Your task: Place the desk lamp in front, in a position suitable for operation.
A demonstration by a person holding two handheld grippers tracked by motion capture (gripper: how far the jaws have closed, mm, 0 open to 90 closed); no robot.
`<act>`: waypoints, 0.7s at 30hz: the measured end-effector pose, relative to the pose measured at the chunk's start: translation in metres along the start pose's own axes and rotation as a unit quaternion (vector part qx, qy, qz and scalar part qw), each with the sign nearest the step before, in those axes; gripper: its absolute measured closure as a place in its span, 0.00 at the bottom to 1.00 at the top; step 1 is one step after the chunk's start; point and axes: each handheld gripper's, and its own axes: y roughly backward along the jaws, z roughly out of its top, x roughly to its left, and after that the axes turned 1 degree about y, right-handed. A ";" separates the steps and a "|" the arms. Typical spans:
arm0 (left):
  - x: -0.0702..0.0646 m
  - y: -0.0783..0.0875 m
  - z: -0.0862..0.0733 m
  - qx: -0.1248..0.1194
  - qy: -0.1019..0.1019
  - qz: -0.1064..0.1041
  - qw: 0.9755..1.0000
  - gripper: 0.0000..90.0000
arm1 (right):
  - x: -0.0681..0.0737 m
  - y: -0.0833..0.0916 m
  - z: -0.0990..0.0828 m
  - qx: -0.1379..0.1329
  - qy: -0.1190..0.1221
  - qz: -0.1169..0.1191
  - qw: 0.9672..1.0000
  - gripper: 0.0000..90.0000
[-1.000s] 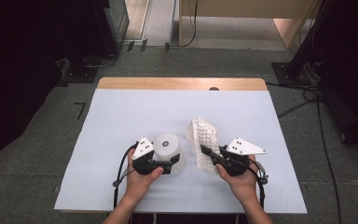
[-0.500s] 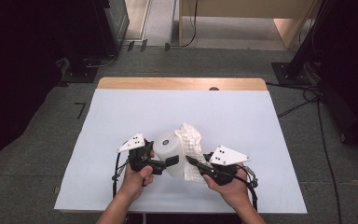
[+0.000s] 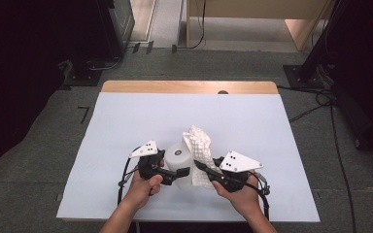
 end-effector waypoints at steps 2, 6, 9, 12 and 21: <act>0.003 0.006 0.002 -0.009 0.003 0.005 1.000 0.09 | 0.001 -0.005 -0.004 0.022 0.000 0.013 1.000 0.87; 0.007 0.013 0.004 -0.024 0.011 0.009 1.000 0.09 | 0.001 -0.013 -0.009 0.053 -0.001 0.021 0.998 0.87; 0.004 0.008 0.003 -0.015 -0.002 0.023 1.000 0.09 | 0.002 -0.013 -0.008 0.046 -0.001 0.014 0.999 0.88; -0.001 -0.001 0.001 0.002 -0.018 0.025 1.000 0.09 | 0.003 -0.007 -0.004 0.018 -0.001 0.001 1.000 0.87; 0.005 0.006 0.002 -0.020 -0.005 0.040 0.999 0.09 | 0.003 -0.011 -0.013 0.039 0.019 0.003 0.999 0.87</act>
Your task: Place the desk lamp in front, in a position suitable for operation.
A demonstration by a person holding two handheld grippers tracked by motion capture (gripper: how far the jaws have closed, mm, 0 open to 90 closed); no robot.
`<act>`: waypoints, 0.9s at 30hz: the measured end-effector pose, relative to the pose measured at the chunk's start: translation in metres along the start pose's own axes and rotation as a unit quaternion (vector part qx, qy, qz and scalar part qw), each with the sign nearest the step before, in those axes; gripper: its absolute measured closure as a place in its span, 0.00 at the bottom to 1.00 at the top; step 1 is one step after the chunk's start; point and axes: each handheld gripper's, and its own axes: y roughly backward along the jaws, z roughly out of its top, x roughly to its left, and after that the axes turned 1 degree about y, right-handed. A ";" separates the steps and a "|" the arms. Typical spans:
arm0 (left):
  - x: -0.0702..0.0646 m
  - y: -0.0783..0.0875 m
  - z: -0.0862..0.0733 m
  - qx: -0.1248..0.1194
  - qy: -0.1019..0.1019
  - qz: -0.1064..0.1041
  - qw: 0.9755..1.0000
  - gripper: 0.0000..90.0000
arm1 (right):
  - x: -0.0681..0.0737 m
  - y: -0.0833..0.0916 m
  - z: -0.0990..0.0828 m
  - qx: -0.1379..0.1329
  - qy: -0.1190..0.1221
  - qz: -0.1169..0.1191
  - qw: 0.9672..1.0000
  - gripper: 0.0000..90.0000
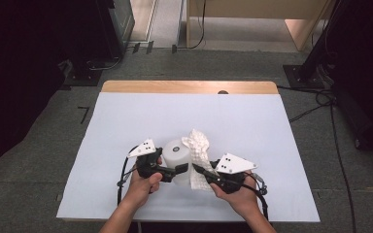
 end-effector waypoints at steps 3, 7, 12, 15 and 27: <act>0.002 0.004 0.001 -0.013 -0.009 0.031 0.999 0.09 | 0.000 -0.007 -0.005 0.018 0.001 0.000 1.000 0.87; 0.004 0.004 -0.005 -0.016 -0.056 0.125 0.990 0.09 | -0.006 -0.004 -0.004 0.011 -0.015 -0.011 1.000 0.88; 0.003 -0.005 -0.017 0.020 -0.152 0.232 0.961 0.09 | -0.011 0.001 -0.004 0.001 -0.026 -0.025 0.999 0.88; 0.004 -0.007 -0.022 0.018 -0.161 0.243 0.956 0.09 | -0.012 0.000 -0.006 0.000 -0.026 -0.026 0.999 0.88; -0.007 -0.009 -0.031 -0.004 -0.127 0.310 0.942 0.03 | -0.016 0.005 -0.007 -0.001 -0.032 -0.035 0.999 0.88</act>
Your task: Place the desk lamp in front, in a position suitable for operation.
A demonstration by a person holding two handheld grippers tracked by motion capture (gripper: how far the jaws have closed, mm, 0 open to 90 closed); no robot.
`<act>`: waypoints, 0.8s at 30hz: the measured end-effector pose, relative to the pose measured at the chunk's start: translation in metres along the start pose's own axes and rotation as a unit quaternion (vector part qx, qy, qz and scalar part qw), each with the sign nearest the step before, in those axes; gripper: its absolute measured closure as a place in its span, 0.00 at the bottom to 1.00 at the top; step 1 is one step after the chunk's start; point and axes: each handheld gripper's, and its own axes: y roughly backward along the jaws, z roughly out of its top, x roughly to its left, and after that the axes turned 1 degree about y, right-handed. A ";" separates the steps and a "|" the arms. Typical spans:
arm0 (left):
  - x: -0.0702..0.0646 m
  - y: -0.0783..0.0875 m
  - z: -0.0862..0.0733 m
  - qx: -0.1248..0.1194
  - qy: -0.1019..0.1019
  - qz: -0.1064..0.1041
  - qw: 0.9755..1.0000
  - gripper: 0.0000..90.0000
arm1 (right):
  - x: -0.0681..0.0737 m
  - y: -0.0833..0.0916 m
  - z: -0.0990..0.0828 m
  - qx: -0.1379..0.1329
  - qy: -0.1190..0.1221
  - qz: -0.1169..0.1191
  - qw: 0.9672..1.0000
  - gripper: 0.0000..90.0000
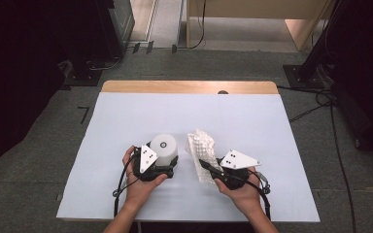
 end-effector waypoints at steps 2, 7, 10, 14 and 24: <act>-0.007 0.001 0.001 0.004 0.000 0.028 1.000 0.03 | -0.001 0.001 0.000 -0.001 -0.003 -0.001 1.000 0.88; -0.015 -0.003 0.003 0.018 0.040 0.061 0.997 0.05 | -0.001 0.000 -0.001 0.000 -0.001 -0.001 1.000 0.88; -0.014 -0.003 0.003 0.021 0.056 0.062 0.996 0.09 | 0.000 -0.002 -0.001 0.001 -0.001 0.000 1.000 0.88; -0.002 -0.002 0.004 0.017 0.067 0.001 0.998 0.09 | 0.000 -0.001 0.000 -0.001 0.001 -0.002 1.000 0.88; 0.008 -0.006 0.016 0.011 0.107 -0.323 0.940 0.09 | 0.003 0.007 0.009 -0.025 0.007 -0.003 1.000 0.88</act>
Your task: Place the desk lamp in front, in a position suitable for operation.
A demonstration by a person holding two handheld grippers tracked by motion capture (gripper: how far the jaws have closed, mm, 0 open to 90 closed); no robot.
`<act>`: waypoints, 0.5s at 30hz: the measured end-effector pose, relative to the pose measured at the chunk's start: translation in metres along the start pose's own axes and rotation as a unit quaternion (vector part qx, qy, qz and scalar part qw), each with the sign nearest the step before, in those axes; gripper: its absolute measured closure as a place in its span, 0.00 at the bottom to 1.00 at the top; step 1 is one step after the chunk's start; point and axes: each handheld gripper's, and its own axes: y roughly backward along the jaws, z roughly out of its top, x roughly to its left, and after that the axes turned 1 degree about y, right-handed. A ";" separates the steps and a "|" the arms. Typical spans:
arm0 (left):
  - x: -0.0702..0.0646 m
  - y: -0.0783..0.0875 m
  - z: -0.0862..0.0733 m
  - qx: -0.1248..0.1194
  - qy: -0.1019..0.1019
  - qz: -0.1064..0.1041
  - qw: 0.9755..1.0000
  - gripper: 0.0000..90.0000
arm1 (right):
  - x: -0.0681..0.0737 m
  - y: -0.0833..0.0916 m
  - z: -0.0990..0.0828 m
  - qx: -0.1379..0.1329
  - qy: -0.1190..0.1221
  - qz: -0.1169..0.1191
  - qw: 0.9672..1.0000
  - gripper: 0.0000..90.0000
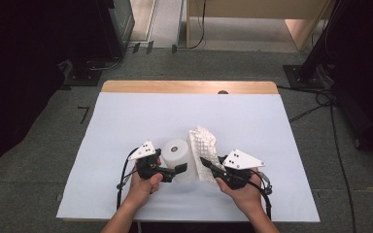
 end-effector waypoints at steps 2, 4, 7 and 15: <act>-0.004 -0.004 0.001 0.011 -0.006 -0.014 1.000 0.09 | 0.003 0.000 0.002 -0.001 0.004 0.001 1.000 0.88; -0.007 -0.007 0.000 0.017 -0.006 -0.021 1.000 0.09 | 0.007 0.001 0.003 -0.005 0.010 0.004 1.000 0.88; -0.007 -0.007 0.000 0.018 -0.002 -0.039 0.999 0.09 | 0.007 0.004 0.006 -0.015 0.010 0.002 1.000 0.88; 0.001 0.003 0.006 -0.007 0.023 -0.029 0.999 0.09 | 0.010 -0.002 0.004 0.004 0.013 0.024 1.000 0.88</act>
